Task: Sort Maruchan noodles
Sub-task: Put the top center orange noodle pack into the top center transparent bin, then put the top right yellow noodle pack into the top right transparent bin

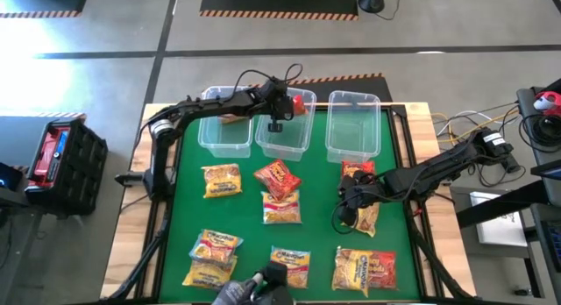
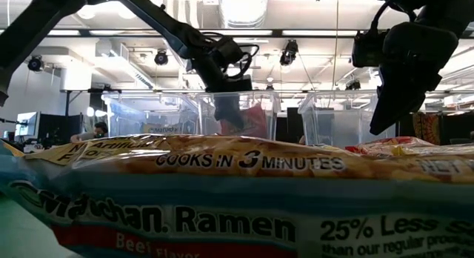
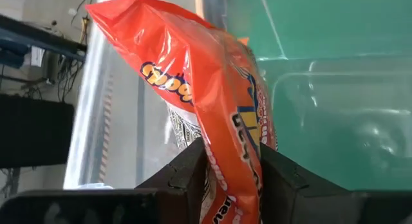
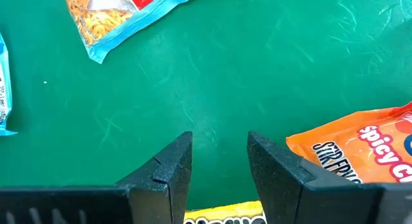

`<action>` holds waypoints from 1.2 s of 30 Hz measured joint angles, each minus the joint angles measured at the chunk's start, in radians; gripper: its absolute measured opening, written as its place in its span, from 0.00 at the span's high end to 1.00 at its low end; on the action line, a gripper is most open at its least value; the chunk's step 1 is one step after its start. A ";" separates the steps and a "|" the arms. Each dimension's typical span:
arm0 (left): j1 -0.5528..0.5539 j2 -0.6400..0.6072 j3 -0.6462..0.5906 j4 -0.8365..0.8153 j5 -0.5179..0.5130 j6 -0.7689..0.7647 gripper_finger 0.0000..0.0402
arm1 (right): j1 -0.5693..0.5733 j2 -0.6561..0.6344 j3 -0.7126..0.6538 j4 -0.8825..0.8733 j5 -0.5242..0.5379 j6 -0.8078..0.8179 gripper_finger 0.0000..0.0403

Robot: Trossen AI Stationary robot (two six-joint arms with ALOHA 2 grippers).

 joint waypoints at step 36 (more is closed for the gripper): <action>-0.077 -0.245 0.127 -0.427 0.110 -0.523 0.57 | 0.000 0.000 0.000 0.000 0.000 0.000 0.65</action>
